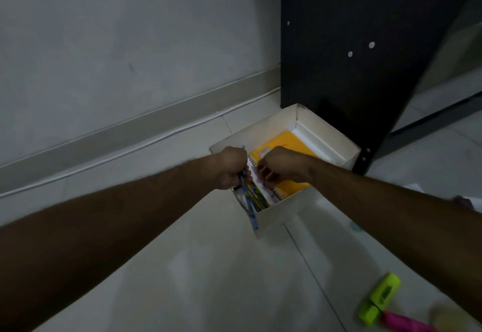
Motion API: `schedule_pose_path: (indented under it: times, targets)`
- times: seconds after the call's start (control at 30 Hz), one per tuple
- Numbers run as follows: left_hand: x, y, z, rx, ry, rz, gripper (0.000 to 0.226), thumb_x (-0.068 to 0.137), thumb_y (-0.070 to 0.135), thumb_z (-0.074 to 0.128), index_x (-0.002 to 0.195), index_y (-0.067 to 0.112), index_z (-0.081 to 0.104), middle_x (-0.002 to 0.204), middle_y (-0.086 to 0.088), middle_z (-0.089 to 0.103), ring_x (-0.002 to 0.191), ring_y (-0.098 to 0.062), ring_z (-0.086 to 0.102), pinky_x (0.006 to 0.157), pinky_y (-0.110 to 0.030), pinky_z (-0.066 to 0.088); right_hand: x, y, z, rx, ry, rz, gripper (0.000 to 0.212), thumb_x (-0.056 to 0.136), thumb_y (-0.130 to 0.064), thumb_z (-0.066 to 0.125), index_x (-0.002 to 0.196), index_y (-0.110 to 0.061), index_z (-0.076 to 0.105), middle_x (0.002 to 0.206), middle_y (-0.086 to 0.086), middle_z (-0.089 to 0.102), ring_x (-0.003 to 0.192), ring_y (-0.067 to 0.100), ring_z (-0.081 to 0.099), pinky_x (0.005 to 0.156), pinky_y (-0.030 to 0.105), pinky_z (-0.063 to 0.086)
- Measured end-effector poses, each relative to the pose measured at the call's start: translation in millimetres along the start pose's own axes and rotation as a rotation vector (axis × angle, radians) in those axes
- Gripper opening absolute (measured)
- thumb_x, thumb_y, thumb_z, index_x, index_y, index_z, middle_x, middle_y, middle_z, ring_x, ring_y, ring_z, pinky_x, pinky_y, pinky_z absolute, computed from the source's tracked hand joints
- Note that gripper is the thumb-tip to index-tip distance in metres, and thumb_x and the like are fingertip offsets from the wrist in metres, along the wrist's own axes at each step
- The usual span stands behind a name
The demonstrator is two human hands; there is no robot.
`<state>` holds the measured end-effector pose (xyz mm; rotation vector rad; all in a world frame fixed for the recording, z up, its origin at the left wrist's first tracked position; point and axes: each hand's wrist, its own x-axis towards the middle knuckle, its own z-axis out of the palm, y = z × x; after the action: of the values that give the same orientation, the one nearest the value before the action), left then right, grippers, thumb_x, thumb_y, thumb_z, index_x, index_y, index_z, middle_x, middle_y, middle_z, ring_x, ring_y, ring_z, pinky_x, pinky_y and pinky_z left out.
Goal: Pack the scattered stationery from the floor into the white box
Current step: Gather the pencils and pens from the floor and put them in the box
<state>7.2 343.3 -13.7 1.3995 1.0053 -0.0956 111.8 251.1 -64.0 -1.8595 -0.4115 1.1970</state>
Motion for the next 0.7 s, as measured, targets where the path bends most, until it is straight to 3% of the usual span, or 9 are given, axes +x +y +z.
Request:
schedule_pose_path:
  times: [0.03,0.1,0.13,0.23,0.3,0.37,0.43,0.6,0.7]
  targets:
    - [3.9,-3.5,7.0,0.024,0.011,0.034,0.023,0.100,-0.004,0.024,0.105,0.000,0.046,0.079,-0.014,0.050,0.064,-0.024,0.052,0.056,-0.032,0.050,-3.6,-1.4,-1.0,0.097,-0.054,0.005,0.036,0.099,-0.024,0.052,0.105,0.010,0.063,0.095,0.029,0.068,0.077,0.036,0.064,0.073,0.043,0.058]
    - [16.8,-9.2,18.0,0.065,0.036,0.094,0.035,0.100,-0.008,0.025,0.122,-0.003,0.051,0.116,-0.018,0.059,0.099,-0.035,0.062,0.081,-0.039,0.055,-10.2,-3.6,2.0,0.157,-0.118,0.002,0.037,0.098,-0.030,0.053,0.102,0.005,0.064,0.089,0.023,0.069,0.079,0.037,0.068,0.075,0.044,0.060]
    - [19.6,-10.9,21.6,0.085,0.044,0.094,0.035,0.099,-0.008,0.026,0.122,-0.005,0.053,0.115,-0.019,0.059,0.099,-0.035,0.063,0.081,-0.039,0.054,-10.6,-3.3,4.9,0.138,-0.107,-0.010,0.031,0.097,-0.025,0.054,0.096,0.004,0.065,0.085,0.021,0.070,0.078,0.037,0.069,0.076,0.046,0.060]
    - [17.6,-9.2,27.3,0.186,0.020,0.031,0.026,0.096,-0.008,0.030,0.079,-0.003,0.050,0.070,-0.015,0.051,0.051,-0.020,0.050,0.041,-0.020,0.042,-3.7,-3.3,12.7,0.126,-0.028,0.004,0.021,0.095,-0.010,0.052,0.085,0.005,0.063,0.076,0.023,0.067,0.064,0.033,0.067,0.076,0.049,0.061]
    - [13.7,-3.8,23.9,0.217,-0.036,-0.008,0.026,0.091,-0.011,0.033,0.072,0.000,0.047,0.066,-0.013,0.047,0.049,-0.017,0.044,0.041,-0.021,0.036,0.7,-6.4,11.4,0.150,-0.046,0.055,0.019,0.093,-0.003,0.049,0.082,0.006,0.061,0.076,0.024,0.065,0.061,0.031,0.065,0.083,0.051,0.059]
    - [11.6,4.1,14.2,0.252,-0.133,-0.089,0.022,0.088,-0.008,0.035,0.073,0.002,0.048,0.067,-0.012,0.049,0.051,-0.016,0.043,0.043,-0.020,0.034,2.9,-9.3,9.4,0.127,-0.099,0.087,0.022,0.094,-0.001,0.047,0.078,0.003,0.060,0.075,0.021,0.063,0.062,0.027,0.062,0.091,0.050,0.056]
    - [10.9,13.4,3.3,0.309,-0.198,-0.185,0.019,0.087,-0.003,0.033,0.078,0.000,0.049,0.068,-0.014,0.053,0.051,-0.017,0.050,0.044,-0.021,0.037,3.9,-10.0,9.9,0.077,-0.118,0.104,0.025,0.099,-0.010,0.045,0.082,-0.002,0.061,0.072,0.013,0.064,0.060,0.021,0.063,0.086,0.044,0.058]
    - [12.9,25.9,-18.6,0.397,-0.120,-0.223,0.022,0.095,-0.007,0.030,0.101,-0.010,0.051,0.085,-0.021,0.063,0.051,-0.018,0.067,0.042,-0.021,0.051,11.8,-5.2,6.1,0.086,-0.052,0.086,0.021,0.103,-0.015,0.041,0.098,0.001,0.054,0.079,0.014,0.062,0.066,0.026,0.067,0.071,0.041,0.061]
    - [19.5,31.7,-19.8,0.201,-0.037,-0.172,0.021,0.103,0.003,0.030,0.110,-0.007,0.047,0.086,-0.024,0.061,0.064,-0.028,0.067,0.044,-0.031,0.058,19.6,6.6,-1.7,-0.101,-0.010,-0.005,0.024,0.100,-0.015,0.053,0.093,0.007,0.059,0.076,0.024,0.065,0.058,0.030,0.067,0.059,0.041,0.061]
